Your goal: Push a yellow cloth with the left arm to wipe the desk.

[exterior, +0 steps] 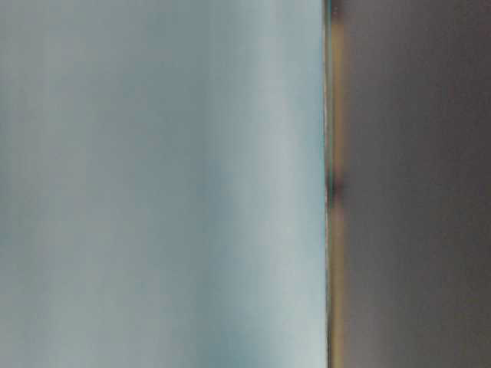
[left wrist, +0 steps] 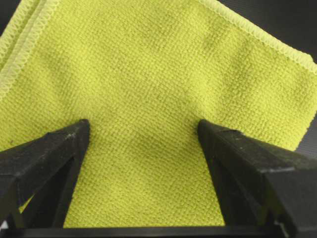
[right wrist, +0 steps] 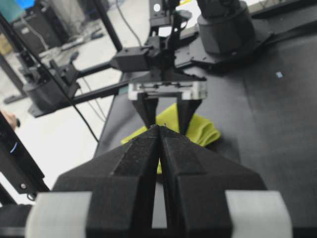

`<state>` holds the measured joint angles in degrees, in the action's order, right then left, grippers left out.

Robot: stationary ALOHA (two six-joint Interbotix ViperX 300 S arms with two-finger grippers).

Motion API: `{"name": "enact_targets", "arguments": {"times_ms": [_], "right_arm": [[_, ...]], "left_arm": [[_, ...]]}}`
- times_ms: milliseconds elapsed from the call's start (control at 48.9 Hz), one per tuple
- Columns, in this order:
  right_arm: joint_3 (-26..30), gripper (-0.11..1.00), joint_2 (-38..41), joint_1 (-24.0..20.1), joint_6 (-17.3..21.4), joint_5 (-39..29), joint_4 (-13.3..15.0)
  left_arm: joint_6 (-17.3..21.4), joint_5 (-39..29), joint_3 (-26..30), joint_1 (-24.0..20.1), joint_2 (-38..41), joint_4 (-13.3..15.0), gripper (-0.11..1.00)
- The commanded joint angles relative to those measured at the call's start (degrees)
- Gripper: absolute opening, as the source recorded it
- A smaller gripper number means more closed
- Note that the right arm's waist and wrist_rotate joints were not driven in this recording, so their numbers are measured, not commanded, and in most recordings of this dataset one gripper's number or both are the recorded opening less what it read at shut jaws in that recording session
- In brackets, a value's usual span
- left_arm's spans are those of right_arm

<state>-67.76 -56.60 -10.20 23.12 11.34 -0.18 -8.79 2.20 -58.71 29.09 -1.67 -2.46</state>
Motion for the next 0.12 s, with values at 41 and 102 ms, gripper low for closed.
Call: {"name": "enact_targets", "arguments": {"times_ms": [41,102], "right_arm": [[0.5,0.00,0.3,0.0,0.1,0.5,0.0],[0.6,0.00,0.3,0.0,0.1,0.5,-0.1]], "left_arm": [[-0.3,-0.8,0.1,2.9,0.2,0.0,0.86],[-0.2,-0.8,0.3,2.9,0.2,0.0,0.86]]}}
